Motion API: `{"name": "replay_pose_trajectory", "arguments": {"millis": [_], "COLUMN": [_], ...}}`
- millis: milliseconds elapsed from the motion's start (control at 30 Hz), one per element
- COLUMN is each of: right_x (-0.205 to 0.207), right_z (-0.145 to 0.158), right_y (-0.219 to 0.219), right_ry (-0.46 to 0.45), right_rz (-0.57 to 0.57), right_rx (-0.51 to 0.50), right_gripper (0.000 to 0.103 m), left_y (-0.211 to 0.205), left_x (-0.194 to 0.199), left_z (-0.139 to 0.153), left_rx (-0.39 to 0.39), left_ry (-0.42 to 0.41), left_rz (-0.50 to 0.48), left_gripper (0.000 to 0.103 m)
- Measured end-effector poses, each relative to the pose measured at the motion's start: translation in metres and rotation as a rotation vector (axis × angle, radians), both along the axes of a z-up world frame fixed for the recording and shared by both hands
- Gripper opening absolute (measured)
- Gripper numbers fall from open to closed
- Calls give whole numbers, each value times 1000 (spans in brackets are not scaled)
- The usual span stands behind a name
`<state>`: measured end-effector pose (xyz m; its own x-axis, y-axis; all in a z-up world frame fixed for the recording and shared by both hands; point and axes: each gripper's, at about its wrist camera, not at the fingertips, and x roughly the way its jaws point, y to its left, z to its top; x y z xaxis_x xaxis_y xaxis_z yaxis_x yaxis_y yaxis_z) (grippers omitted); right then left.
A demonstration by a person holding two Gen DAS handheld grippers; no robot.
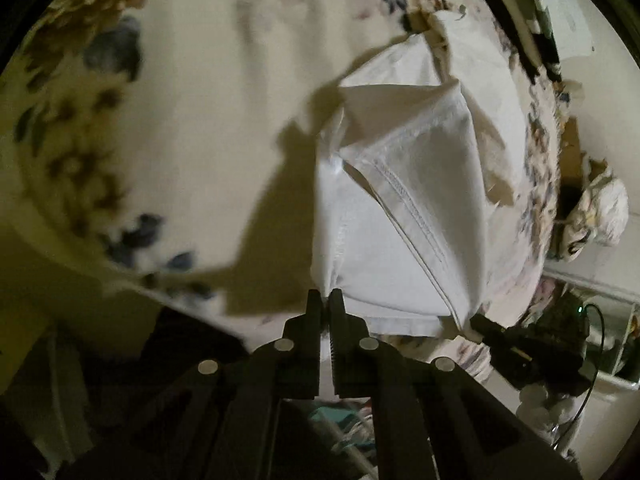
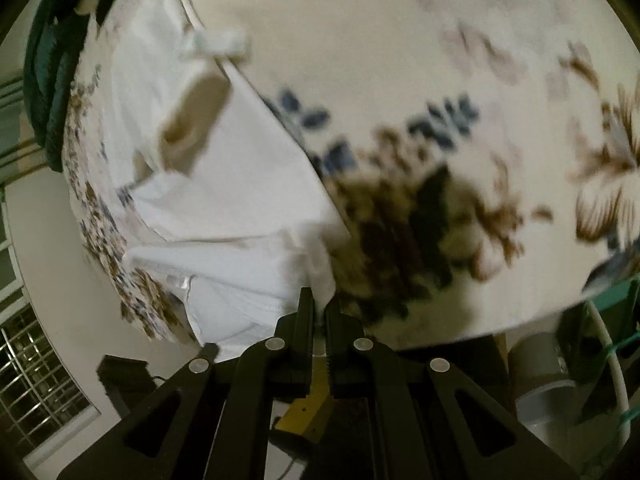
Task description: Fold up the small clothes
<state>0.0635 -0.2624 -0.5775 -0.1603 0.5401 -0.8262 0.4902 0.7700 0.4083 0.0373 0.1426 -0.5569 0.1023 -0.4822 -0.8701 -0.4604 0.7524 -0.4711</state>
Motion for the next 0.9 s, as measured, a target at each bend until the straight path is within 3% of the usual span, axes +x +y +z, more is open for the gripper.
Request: {"name": "replay_pose_trajectory", "arguments": {"millis": [133,300,400,433,467,533,700,800,900], "right_x": [-17,-26,-24,-23,-21,-18,-11,-7,-3], "right_z": [-14,-18,-12,-10,-8,-7,-7,-8,-9], "right_y": [15,15,13,12,11,11,8,7,9], "right_ry": [41,50,22,13,7,-2,-17,-29,-36], "right_rz": [86,72,88,95,98,103,116,123,114], "right_rx": [-58,-53,-59,-64,-67,-69,-96,-117,-128], "right_gripper": [9,29,33,33,33,33,33,33,33], "left_y": [-4,-2,-2,-2,-4,-14,-39,-58,-68], "left_x": [-12,-13,-3,-1,5,19,60,90,114], "left_z": [-10,2,20,24,26,25,-3,-2,10], "left_rx": [23,57,84,97,121,170,209,208,194], "left_ry": [50,50,-33,-57,-87,-134,-192,-252,-333], "left_rz": [-6,-18,-46,-63,-92,-165,-326,-394,-402], "left_gripper": [2,12,37,51,55,55,55,55,53]}}
